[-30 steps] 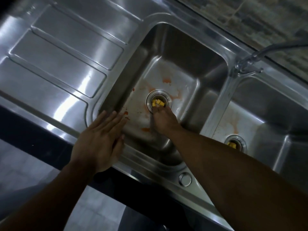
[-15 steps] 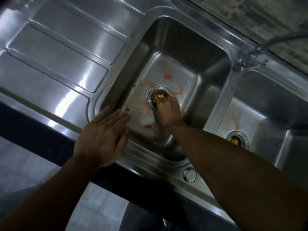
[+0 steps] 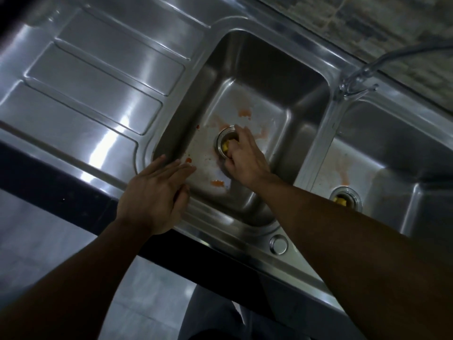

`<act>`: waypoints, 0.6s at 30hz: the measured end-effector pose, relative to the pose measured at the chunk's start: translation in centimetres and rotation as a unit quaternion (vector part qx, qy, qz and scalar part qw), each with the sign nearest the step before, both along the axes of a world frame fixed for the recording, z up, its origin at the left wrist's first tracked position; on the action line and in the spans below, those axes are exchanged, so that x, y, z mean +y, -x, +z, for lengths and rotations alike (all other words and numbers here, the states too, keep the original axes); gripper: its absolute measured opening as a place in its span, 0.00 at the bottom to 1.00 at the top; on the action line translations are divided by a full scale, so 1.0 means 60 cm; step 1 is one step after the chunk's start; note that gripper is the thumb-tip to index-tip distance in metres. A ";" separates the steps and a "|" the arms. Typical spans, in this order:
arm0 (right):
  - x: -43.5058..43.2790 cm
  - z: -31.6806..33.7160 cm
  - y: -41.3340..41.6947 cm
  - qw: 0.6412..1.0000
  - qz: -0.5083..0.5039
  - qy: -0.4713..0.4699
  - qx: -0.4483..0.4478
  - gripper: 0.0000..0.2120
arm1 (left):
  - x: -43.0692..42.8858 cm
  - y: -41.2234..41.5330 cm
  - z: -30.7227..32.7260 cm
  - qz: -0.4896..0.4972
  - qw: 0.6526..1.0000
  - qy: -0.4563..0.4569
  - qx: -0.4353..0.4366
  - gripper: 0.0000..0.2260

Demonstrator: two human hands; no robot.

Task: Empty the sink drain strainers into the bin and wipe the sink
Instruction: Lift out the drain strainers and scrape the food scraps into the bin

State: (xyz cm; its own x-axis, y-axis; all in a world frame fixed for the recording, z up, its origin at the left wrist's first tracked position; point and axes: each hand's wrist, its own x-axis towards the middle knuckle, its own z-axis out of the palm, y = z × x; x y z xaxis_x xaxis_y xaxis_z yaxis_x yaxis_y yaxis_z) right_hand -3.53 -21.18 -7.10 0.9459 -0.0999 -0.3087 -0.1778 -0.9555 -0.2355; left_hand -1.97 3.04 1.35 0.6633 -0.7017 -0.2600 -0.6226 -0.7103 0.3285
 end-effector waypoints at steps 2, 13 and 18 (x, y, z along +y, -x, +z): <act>-0.001 0.013 0.014 0.999 -0.013 -0.032 -0.007 0.21 | 0.001 0.003 0.001 0.010 1.000 -0.004 -0.002 0.25; -0.053 0.145 0.136 0.987 -0.033 -0.101 -0.120 0.38 | -0.032 0.027 0.026 0.016 0.999 -0.045 -0.001 0.31; -0.126 0.185 0.223 0.976 -0.087 -0.097 -0.174 0.38 | -0.121 0.110 0.034 -0.008 1.000 -0.006 0.001 0.30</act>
State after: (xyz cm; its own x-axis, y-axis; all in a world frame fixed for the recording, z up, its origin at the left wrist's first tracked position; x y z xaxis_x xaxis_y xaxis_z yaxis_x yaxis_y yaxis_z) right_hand -16.92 -28.73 4.01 0.9710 -0.2393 -0.0001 -0.2093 -0.8491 -0.4849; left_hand -8.55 -4.24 3.36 0.6509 -0.7096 -0.2696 -0.6336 -0.7035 0.3219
